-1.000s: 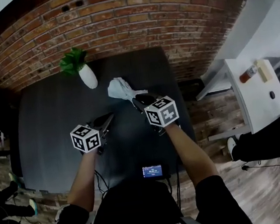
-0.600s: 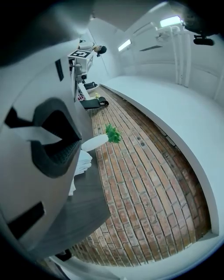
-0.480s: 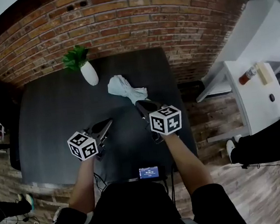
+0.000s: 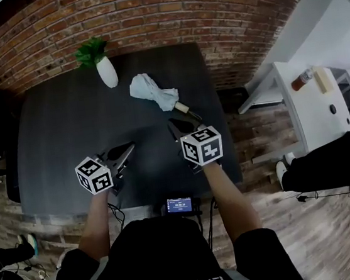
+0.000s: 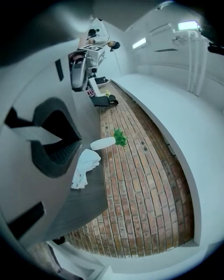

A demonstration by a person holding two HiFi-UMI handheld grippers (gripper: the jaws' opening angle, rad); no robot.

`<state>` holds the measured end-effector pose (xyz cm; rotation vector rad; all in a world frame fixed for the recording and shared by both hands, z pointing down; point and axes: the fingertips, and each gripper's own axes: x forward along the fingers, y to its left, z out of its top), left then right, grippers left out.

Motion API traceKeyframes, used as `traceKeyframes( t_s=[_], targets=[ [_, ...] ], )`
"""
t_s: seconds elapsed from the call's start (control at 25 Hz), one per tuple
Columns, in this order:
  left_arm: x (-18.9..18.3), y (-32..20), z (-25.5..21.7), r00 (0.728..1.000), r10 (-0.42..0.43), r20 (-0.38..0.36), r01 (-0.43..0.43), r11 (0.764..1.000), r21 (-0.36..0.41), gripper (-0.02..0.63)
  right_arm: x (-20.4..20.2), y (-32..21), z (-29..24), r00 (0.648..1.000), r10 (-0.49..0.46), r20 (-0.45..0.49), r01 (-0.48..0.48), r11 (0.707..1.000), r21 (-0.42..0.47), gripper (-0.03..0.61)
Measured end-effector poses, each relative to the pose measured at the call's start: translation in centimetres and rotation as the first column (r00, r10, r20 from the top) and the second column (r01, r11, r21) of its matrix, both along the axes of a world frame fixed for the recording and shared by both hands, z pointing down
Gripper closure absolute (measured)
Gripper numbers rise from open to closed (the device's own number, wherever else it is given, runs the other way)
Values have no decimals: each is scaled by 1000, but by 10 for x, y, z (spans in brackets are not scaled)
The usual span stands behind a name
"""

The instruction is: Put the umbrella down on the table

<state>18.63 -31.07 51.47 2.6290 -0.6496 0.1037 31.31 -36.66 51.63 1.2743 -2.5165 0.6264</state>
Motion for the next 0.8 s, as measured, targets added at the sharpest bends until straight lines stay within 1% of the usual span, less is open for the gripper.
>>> traceKeyframes(
  t_s=[0.16, 0.4, 0.56, 0.8],
  targets=[
    [-8, 22, -10, 999, 47, -12, -47, 998, 35, 611, -10, 28, -1, 998, 18, -63, -17, 1000, 19, 571],
    [-37, 72, -17, 996, 89, -29, -87, 994, 65, 611, -34, 75, 2, 985, 57, -165, -53, 998, 26, 571],
    [-61, 110, -21, 992, 114, -43, -110, 990, 83, 611, -57, 109, -1, 982, 77, -174, -72, 997, 30, 571],
    [-90, 156, -21, 990, 137, -42, -132, 986, 105, 611, -89, 152, -7, 980, 104, -167, -97, 994, 52, 571]
  ],
)
